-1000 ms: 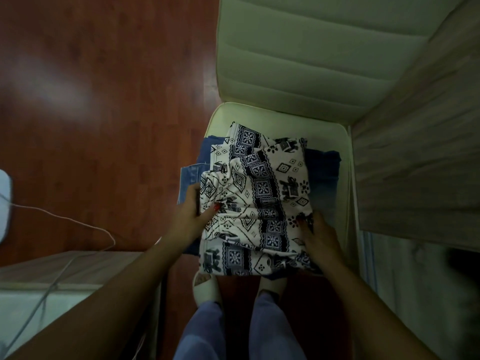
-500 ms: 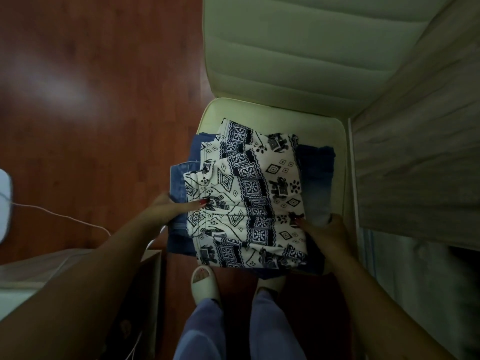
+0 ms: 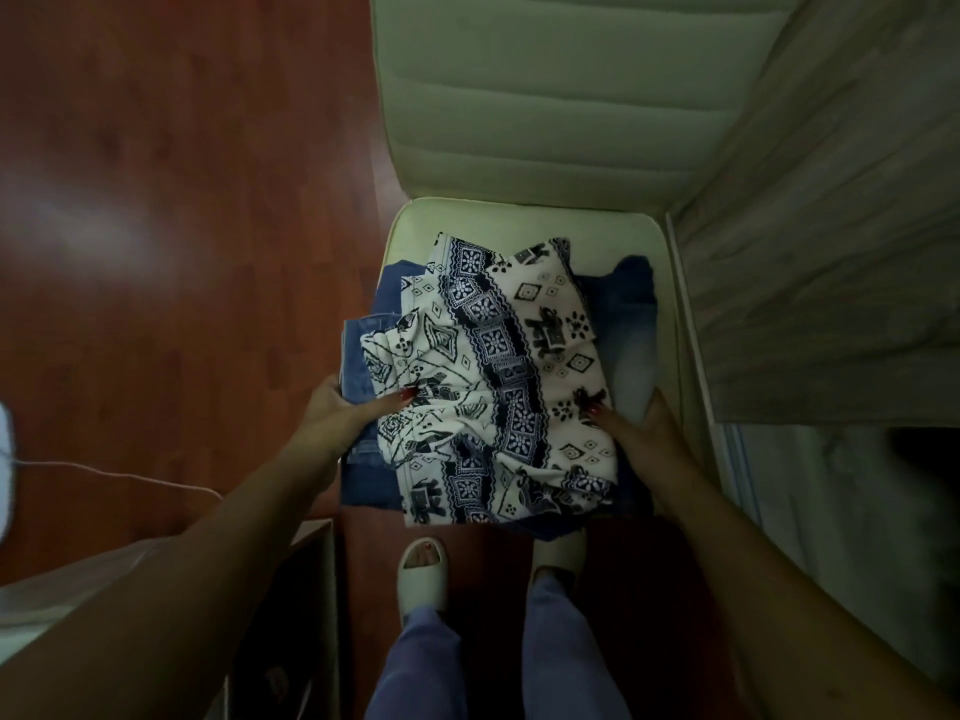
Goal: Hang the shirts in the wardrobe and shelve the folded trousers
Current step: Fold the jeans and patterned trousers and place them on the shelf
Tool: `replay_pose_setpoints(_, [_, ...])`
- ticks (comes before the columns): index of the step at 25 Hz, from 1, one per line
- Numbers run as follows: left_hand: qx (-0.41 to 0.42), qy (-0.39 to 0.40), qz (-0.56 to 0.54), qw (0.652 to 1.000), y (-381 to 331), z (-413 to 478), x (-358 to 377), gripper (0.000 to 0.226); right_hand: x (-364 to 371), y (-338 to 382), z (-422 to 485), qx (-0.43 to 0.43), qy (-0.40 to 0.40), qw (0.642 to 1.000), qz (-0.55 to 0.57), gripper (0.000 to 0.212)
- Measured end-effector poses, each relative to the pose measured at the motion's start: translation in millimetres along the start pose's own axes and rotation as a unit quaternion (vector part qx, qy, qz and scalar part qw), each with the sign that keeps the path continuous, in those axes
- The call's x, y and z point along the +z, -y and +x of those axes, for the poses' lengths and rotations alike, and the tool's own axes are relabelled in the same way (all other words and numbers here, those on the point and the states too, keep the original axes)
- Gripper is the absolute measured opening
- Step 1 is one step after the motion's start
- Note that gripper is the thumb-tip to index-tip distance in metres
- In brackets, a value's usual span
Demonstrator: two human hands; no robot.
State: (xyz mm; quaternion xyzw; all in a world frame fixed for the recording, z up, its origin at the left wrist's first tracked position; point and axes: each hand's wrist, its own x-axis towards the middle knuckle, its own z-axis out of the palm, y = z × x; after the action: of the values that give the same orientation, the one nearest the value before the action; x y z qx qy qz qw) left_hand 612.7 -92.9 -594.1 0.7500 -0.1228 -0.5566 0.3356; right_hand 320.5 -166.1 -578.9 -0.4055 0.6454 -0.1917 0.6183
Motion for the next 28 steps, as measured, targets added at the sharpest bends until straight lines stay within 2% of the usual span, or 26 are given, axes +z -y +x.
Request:
replay_pose_setpoints(2, [0.031, 0.02, 0.015, 0.999, -13.7, -14.1, -3.6, 0.07, -0.8, 16.8, -18.6, -0.038, -0.016, 0.999, 0.014, 0.028])
replay_pose_setpoints(4, [0.06, 0.05, 0.02, 0.997, -40.9, -35.6, -6.3, 0.078, -9.1, 41.0, -44.9, -0.072, -0.038, 0.996, 0.023, 0.027])
replay_pose_setpoints(7, [0.111, 0.109, 0.028, 0.987, -107.1, -93.7, -7.2, 0.081, -38.0, 98.5, -113.0, -0.1, -0.087, 0.99, 0.041, 0.033])
replay_pose_setpoints(10, [0.192, 0.175, 0.027, 0.965, -186.7, -172.5, -0.2, 0.067, -78.9, 162.3, -194.0, -0.134, -0.151, 0.976, 0.083, 0.034])
replay_pose_setpoints(12, [0.24, 0.215, 0.029, 0.946, -235.5, -226.6, 8.8, 0.067, -105.7, 202.2, -247.3, -0.167, -0.186, 0.964, 0.091, 0.03])
replay_pose_setpoints(14, [0.286, 0.259, 0.022, 0.922, -281.4, -283.1, 20.1, 0.069, -131.9, 239.3, -304.1, -0.206, -0.222, 0.947, 0.107, 0.025])
replay_pose_setpoints(20, [0.447, 0.382, 0.054, 0.807, -414.2, -498.1, 86.0, 0.041, -235.4, 352.6, -513.5, -0.338, -0.345, 0.866, 0.131, 0.011])
replay_pose_setpoints(24, [0.504, 0.432, 0.065, 0.745, -467.7, -629.2, 135.5, 0.023, -296.3, 402.9, -646.4, -0.358, -0.421, 0.824, 0.125, 0.006])
replay_pose_setpoints(28, [0.541, 0.5, 0.038, 0.675, -508.9, -748.6, 203.6, 0.035, -359.2, 428.1, -774.9, -0.389, -0.492, 0.769, 0.126, 0.013])
